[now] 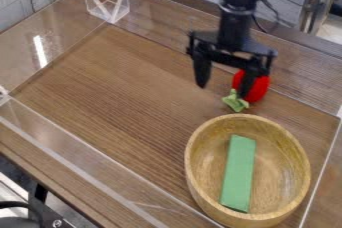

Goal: Move the red fruit to the left

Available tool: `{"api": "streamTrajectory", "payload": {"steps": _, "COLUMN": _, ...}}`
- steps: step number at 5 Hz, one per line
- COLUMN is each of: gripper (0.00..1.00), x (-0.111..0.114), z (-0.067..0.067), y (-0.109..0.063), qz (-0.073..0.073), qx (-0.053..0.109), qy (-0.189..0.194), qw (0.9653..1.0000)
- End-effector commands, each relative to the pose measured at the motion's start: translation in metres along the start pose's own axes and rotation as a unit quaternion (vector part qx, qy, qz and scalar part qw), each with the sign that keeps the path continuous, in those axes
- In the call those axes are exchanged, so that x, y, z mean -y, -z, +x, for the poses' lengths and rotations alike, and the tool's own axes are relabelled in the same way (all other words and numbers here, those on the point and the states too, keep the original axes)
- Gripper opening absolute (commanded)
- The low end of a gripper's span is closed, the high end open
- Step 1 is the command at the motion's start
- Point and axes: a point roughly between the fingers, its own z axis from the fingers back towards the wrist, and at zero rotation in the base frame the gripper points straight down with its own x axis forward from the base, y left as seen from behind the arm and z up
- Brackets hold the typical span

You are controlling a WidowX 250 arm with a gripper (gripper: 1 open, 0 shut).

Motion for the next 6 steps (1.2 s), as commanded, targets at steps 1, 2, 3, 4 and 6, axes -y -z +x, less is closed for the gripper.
{"api": "streamTrajectory", "payload": {"steps": 1, "gripper": 1.00, "x": 0.022, "z": 0.014, "y": -0.010, "qz": -0.008, "qx": 0.036, "qy": -0.003, "qw": 0.9993}}
{"api": "streamTrajectory", "payload": {"steps": 2, "gripper": 1.00, "x": 0.031, "z": 0.026, "y": -0.009, "qz": -0.011, "qx": 0.048, "qy": -0.007, "qw": 0.9988}}
{"api": "streamTrajectory", "payload": {"steps": 3, "gripper": 1.00, "x": 0.024, "z": 0.026, "y": -0.013, "qz": -0.010, "qx": 0.054, "qy": -0.025, "qw": 0.9982}}
{"api": "streamTrajectory", "payload": {"steps": 4, "gripper": 1.00, "x": 0.015, "z": 0.027, "y": -0.016, "qz": -0.006, "qx": 0.060, "qy": -0.047, "qw": 0.9971}}
{"api": "streamTrajectory", "payload": {"steps": 6, "gripper": 1.00, "x": 0.010, "z": 0.052, "y": -0.007, "qz": -0.002, "qx": 0.067, "qy": -0.027, "qw": 0.9974}}
